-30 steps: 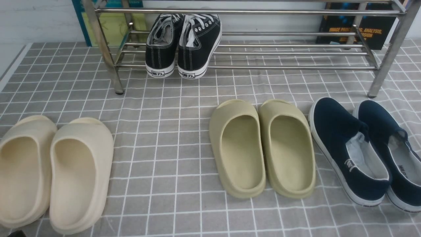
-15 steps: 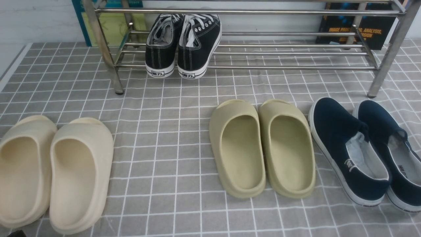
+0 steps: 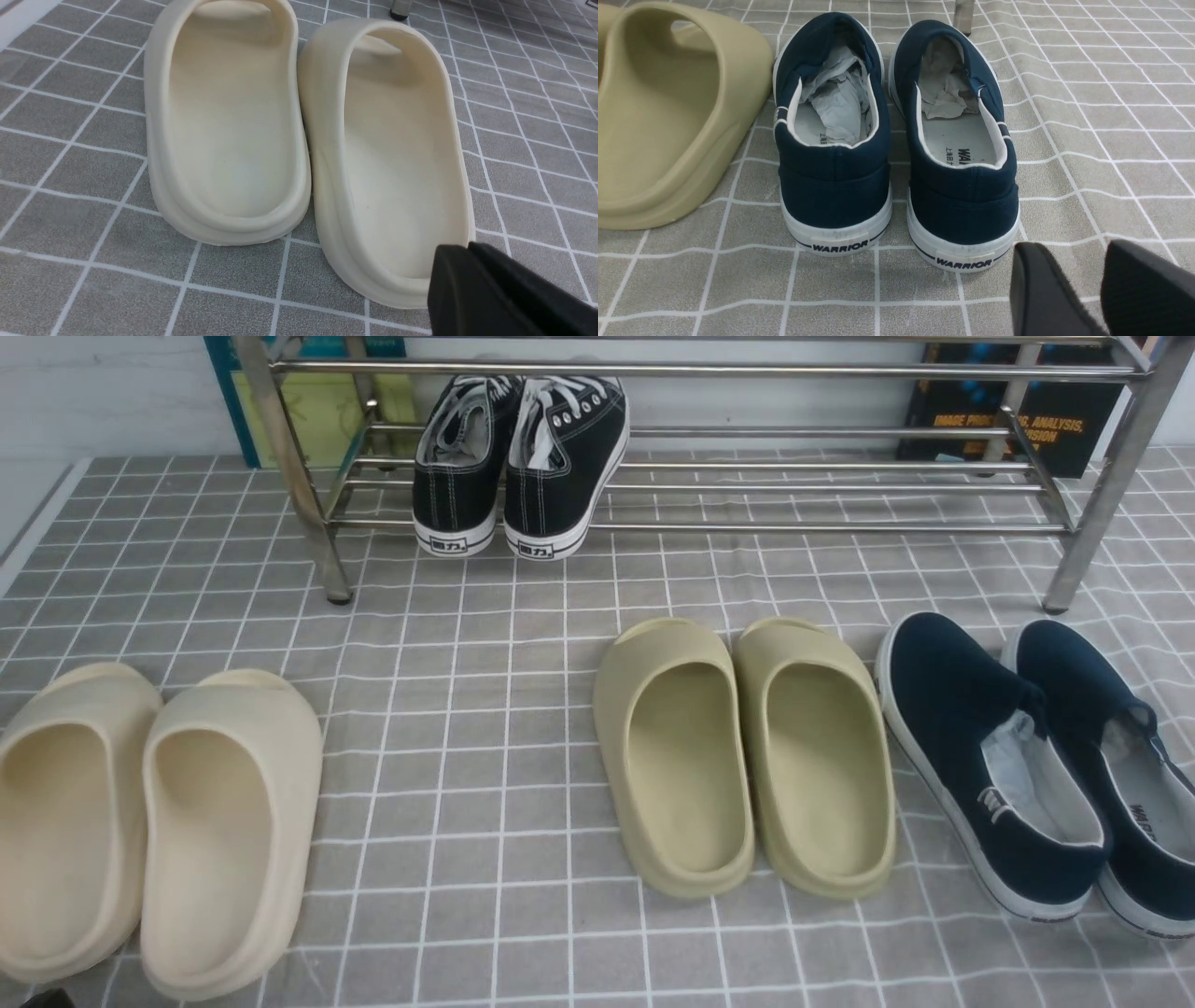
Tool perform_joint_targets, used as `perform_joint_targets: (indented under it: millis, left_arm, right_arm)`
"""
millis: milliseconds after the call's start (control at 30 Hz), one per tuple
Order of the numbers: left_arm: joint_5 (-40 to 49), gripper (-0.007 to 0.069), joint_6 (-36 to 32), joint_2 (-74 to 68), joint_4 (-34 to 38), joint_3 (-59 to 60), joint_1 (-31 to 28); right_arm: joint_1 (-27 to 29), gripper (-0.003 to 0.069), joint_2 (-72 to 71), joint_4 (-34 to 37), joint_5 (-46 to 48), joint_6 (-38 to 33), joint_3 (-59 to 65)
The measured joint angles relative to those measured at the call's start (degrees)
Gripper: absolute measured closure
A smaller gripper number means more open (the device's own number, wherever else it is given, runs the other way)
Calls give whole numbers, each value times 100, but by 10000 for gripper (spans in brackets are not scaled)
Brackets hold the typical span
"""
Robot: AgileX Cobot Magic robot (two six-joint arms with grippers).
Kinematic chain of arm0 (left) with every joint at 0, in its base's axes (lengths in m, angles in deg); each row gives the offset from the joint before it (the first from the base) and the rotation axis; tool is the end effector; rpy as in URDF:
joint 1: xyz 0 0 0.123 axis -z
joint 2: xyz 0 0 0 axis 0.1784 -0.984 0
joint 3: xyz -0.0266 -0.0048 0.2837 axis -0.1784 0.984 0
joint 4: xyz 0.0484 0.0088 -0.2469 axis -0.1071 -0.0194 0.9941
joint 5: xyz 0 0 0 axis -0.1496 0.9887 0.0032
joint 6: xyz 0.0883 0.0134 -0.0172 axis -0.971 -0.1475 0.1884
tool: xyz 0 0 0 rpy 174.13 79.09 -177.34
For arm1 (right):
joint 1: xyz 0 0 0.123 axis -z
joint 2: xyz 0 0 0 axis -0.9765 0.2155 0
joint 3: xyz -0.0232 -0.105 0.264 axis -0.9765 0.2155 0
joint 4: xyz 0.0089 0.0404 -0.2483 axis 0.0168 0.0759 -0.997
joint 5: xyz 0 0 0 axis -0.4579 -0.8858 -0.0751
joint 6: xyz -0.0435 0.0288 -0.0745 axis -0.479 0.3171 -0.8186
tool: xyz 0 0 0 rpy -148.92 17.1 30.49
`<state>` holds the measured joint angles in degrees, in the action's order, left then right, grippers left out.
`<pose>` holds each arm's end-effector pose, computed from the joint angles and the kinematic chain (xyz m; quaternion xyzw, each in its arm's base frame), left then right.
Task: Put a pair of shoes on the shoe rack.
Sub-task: Use the right arm to grab the shoe closest to it
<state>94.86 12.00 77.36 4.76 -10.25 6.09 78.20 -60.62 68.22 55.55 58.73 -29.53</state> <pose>0.0524 0.0020 0.1693 -0.1215 0.8002 -0.0579 0.5845 0.0522 -0.0046 0.1740 0.0221 0.8040 -0.0183 0.5939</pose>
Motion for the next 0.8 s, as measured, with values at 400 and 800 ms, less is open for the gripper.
perform_joint_targets:
  millis: [400,800]
  left_arm:
    - [0,607,0,0,0,0,0]
    - [0,607,-4,0,5,0,0]
  right_arm:
    - [0,419,0,5,2,0,0]
    - [0,419,0,16,2,0,0]
